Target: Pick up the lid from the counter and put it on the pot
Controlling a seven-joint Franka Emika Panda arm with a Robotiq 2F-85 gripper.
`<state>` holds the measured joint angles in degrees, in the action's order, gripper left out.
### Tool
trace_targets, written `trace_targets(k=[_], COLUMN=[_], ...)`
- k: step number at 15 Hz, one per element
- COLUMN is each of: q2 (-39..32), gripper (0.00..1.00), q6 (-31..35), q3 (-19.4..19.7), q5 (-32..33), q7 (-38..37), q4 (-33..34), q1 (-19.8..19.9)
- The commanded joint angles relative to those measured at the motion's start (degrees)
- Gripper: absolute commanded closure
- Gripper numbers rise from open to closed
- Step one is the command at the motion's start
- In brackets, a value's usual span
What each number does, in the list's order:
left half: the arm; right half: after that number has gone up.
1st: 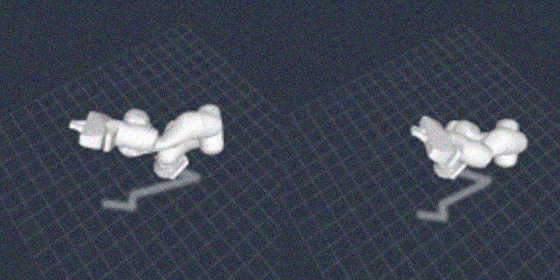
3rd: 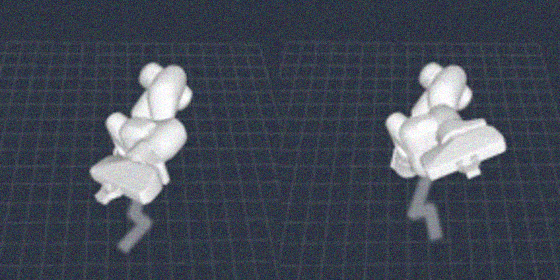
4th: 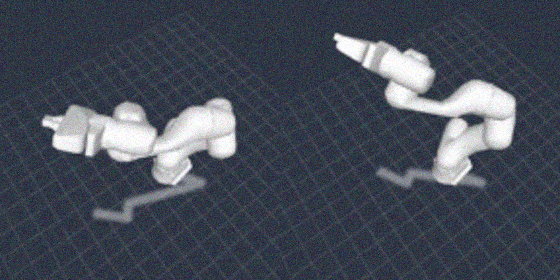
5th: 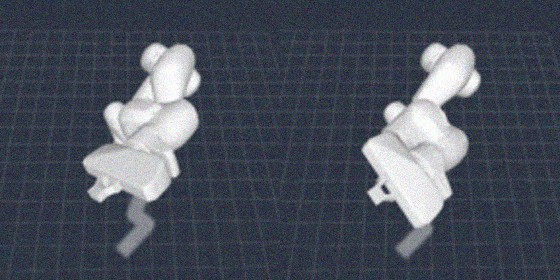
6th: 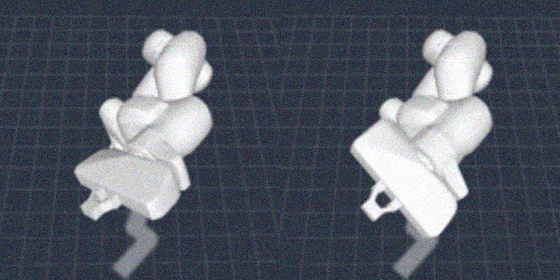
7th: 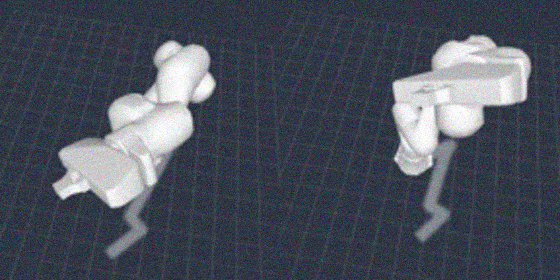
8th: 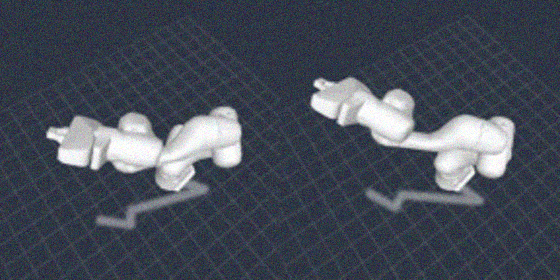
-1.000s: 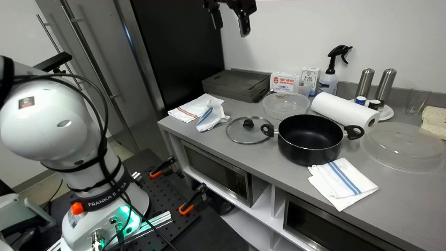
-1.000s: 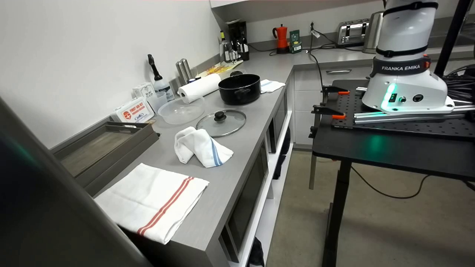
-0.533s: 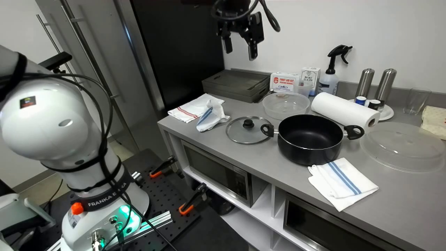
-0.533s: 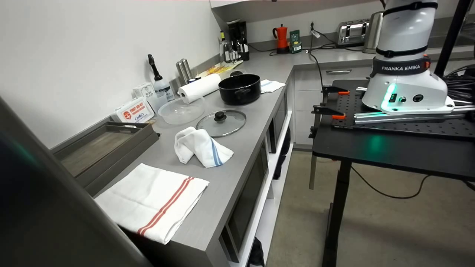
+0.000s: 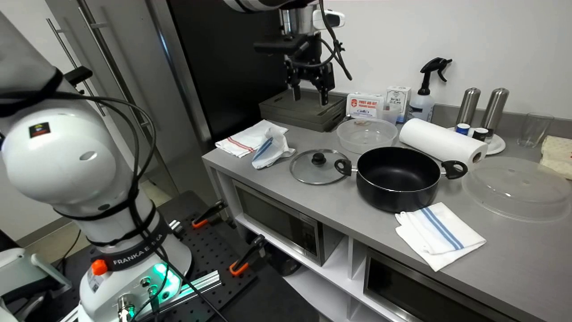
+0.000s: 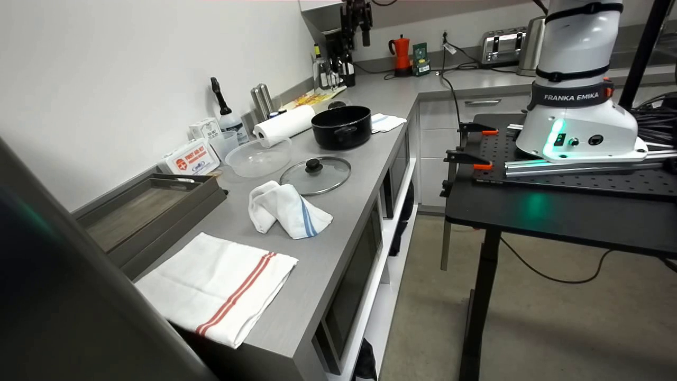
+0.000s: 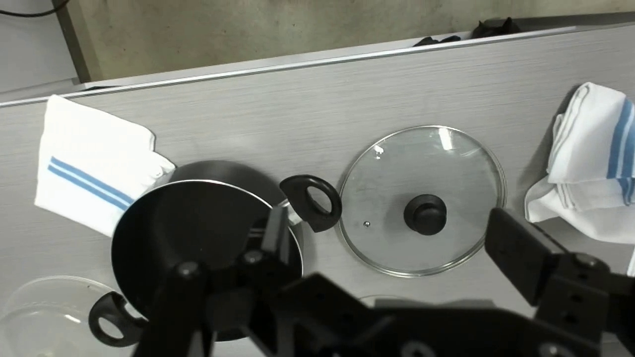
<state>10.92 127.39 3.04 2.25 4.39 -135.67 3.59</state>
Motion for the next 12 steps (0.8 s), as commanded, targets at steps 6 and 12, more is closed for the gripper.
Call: trace_targets(k=[6,12], q2=[-23.64,-36.85], gripper=[0.0,0.0], q6=[-0.84,-1.41], q3=[-3.21,-3.15], q5=[5.61,4.2], q7=[-8.18,-7.32], q4=[17.2,29.04], q1=[-3.31,-5.29])
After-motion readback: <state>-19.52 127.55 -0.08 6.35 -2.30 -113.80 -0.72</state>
